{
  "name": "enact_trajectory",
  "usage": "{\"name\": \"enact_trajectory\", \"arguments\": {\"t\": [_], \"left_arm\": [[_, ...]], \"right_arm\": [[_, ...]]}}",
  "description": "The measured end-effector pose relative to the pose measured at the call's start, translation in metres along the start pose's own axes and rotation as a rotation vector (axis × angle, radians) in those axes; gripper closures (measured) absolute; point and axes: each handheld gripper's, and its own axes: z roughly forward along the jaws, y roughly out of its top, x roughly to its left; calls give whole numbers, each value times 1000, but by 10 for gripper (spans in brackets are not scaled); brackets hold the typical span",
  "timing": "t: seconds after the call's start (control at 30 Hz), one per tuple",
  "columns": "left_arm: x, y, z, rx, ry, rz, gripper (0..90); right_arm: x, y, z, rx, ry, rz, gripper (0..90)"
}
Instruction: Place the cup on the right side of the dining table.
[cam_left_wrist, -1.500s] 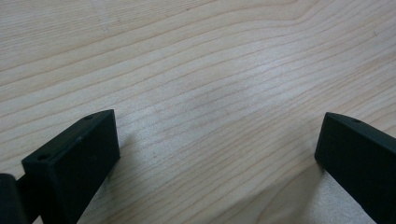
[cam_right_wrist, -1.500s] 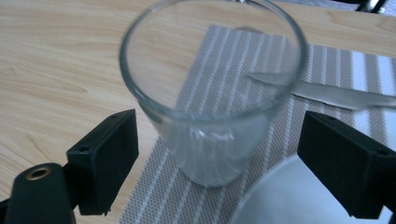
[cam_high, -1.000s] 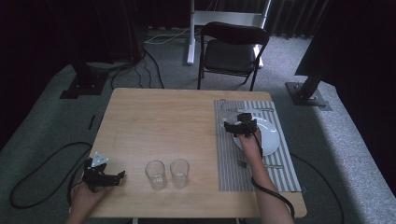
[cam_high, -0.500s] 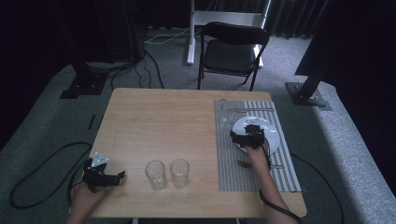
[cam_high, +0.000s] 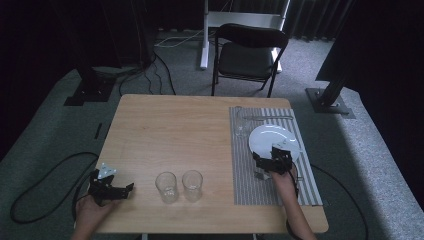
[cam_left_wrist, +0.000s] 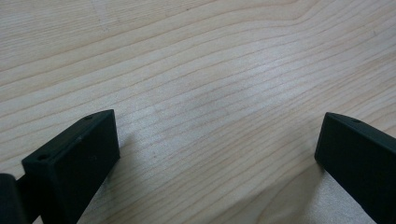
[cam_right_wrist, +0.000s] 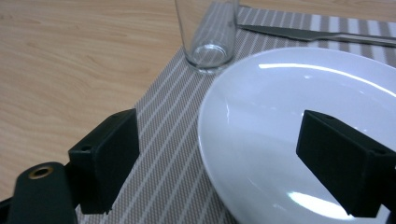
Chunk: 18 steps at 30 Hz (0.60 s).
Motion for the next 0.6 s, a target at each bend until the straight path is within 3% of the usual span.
{"name": "enact_trajectory", "arguments": {"t": [0.33, 0.6], "left_arm": [[0, 0, 0, 1, -1, -1, 2], [0, 0, 0, 1, -1, 0, 2]], "right_arm": [[-8, -30, -32, -12, -13, 45, 130], [-13, -49, -52, 7, -32, 51, 130]]}}
